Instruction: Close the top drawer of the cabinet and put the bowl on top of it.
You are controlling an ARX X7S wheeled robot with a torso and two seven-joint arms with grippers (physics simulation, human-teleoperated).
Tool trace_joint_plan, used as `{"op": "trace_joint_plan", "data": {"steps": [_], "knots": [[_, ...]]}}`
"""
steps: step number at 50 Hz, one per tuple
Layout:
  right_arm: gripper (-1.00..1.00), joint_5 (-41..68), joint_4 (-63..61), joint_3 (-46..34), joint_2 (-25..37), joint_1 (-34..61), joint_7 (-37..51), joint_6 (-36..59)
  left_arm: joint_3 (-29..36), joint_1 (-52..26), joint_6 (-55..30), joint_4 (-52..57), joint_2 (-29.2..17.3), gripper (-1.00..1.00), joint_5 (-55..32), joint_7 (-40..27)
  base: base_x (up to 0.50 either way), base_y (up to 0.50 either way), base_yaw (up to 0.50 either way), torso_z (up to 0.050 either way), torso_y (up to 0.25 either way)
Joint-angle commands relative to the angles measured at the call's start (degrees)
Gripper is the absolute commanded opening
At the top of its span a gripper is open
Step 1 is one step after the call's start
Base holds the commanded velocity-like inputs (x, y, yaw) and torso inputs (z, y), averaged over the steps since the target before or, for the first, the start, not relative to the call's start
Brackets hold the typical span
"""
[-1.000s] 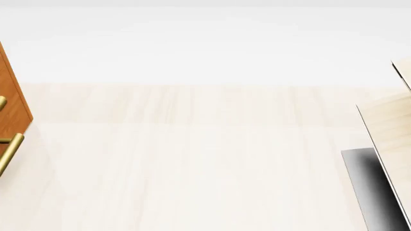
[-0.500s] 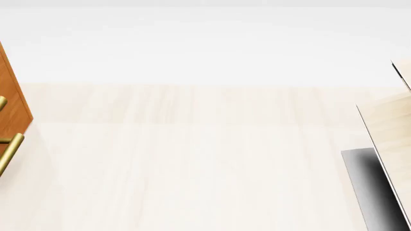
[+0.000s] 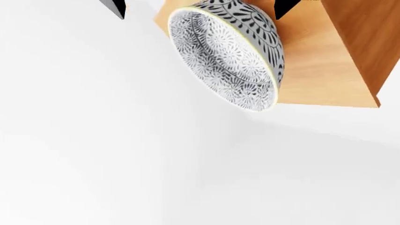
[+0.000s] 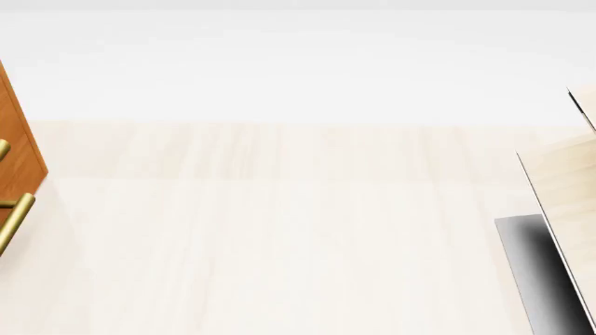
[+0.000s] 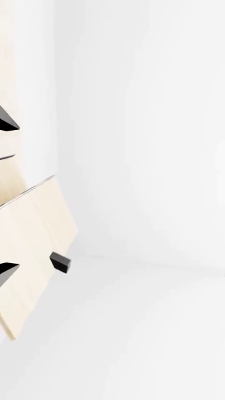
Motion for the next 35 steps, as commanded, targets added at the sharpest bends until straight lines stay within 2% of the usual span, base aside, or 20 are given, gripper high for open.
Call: {"op": "trace_joint_plan", "data": {"steps": [1, 21, 22, 24, 25, 27, 29, 30, 35], "knots": [[1.00, 1.5, -0.8, -0.2, 1.3, 1.4, 1.6, 1.1, -4.6, 5.9, -2.9, 9.7, -1.0, 1.00, -5.2, -0.8, 0.00, 0.00, 0.00, 0.000, 0.000], [1.00, 2.5, -0.7, -1.3, 2.5, 3.3, 2.8, 1.7, -14.8, 19.1, -7.6, 24.7, -0.7, 1.00, -10.9, 2.0, 0.00, 0.00, 0.00, 0.000, 0.000], [1.00, 5.6, -1.2, 0.5, 4.3, 3.9, 4.3, 3.0, -14.8, 19.3, -7.7, 24.8, -0.7, 1.00, -10.8, 2.1, 0.00, 0.00, 0.00, 0.000, 0.000], [1.00, 3.3, -1.0, -0.4, 2.8, 3.0, 3.1, 1.9, -15.2, 20.0, -8.1, 25.6, -0.8, 1.00, -10.8, 2.5, 0.00, 0.00, 0.00, 0.000, 0.000], [1.00, 7.6, -1.6, 2.0, 5.4, 3.9, 5.1, 3.5, -15.4, 20.3, -8.2, 25.8, -0.8, 1.00, -11.0, 2.6, 0.00, 0.00, 0.00, 0.000, 0.000], [1.00, 4.4, -1.2, 0.5, 3.2, 2.9, 3.5, 2.1, -16.2, 22.5, -9.8, 27.7, -0.8, 1.00, -10.9, 4.4, 0.00, 0.00, 0.00, 0.000, 0.000], [1.00, 9.5, -1.6, 2.9, 6.1, 4.0, 5.8, 3.8, -17.1, 23.7, -10.5, 28.9, -0.7, 1.00, -10.5, 5.0, 0.00, 0.00, 0.00, 0.000, 0.000], [1.00, 5.6, -1.1, 0.7, 3.7, 3.0, 3.9, 2.2, -17.6, 24.2, -10.8, 29.4, -0.7, 1.00, -10.5, 5.4, 0.00, 0.00, 0.00, 0.000, 0.000], [1.00, 5.0, -1.2, 0.2, 3.2, 3.0, 3.7, 1.9, -20.9, 27.8, -12.4, 32.2, 0.0, 1.00, -10.5, 6.9, 0.00, 0.00, 0.00, 0.000, 0.000]]}}
